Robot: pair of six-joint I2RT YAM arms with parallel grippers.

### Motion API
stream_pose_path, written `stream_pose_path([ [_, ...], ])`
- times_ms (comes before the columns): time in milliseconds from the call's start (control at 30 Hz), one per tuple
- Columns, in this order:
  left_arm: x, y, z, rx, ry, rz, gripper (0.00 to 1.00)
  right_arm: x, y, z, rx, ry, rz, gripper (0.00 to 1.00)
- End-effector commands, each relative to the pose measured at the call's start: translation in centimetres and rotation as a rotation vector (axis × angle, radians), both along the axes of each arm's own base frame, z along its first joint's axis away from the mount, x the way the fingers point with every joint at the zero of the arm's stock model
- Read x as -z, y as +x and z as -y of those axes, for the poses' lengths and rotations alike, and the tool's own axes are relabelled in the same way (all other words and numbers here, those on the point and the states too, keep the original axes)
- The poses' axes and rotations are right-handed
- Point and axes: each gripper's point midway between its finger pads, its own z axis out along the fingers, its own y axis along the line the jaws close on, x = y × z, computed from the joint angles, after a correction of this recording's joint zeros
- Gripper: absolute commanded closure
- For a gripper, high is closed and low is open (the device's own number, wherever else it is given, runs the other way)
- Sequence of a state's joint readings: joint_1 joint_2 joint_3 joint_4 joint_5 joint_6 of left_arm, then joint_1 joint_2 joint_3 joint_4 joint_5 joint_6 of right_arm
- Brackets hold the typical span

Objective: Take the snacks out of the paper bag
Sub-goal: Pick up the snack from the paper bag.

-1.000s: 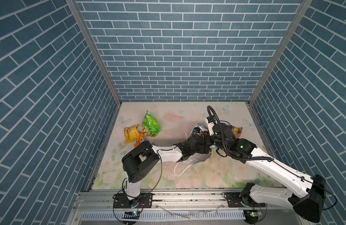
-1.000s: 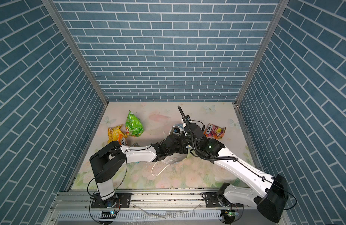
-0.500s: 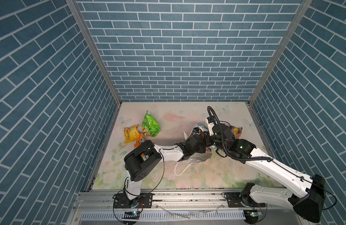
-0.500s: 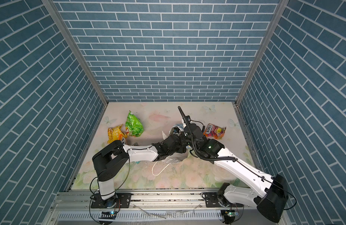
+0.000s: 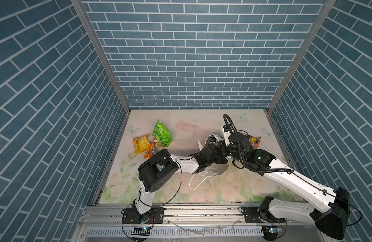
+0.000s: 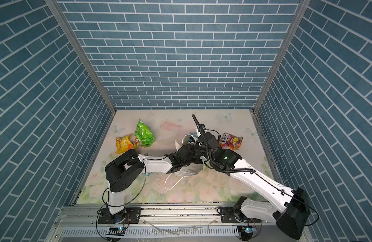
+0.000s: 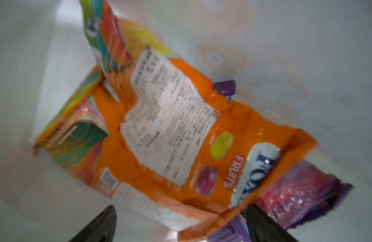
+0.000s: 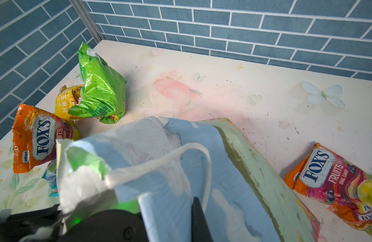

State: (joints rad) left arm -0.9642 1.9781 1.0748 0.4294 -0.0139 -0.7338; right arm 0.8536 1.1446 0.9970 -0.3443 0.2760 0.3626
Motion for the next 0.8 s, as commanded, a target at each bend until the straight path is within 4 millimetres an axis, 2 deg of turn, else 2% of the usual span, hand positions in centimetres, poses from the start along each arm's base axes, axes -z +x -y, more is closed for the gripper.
stream_pose_path([
  [0, 0.3, 0.7, 0.2, -0.021, -0.027, -0.016, 0.02, -0.8, 0.2, 0.7, 0.040, 0.046, 0.019, 1.00],
  [100, 0.6, 1.0, -0.2, -0.040, 0.007, -0.005, 0.04, -0.8, 0.2, 0.7, 0.042, 0.046, 0.020, 1.00],
  [300, 2.4, 1.8, -1.0, -0.058, 0.128, -0.013, 0.15, -0.9, 0.3, 0.7, 0.045, 0.050, 0.023, 1.00],
  [533, 3.9, 3.5, -3.3, -0.126, 0.138, -0.038, 0.22, -1.7, 0.2, 0.7, 0.037, 0.060, 0.025, 1.00],
  [767, 3.5, 3.6, -2.2, -0.096, 0.093, -0.026, 0.34, -1.2, 0.1, 1.0, 0.052, 0.064, 0.013, 1.00],
])
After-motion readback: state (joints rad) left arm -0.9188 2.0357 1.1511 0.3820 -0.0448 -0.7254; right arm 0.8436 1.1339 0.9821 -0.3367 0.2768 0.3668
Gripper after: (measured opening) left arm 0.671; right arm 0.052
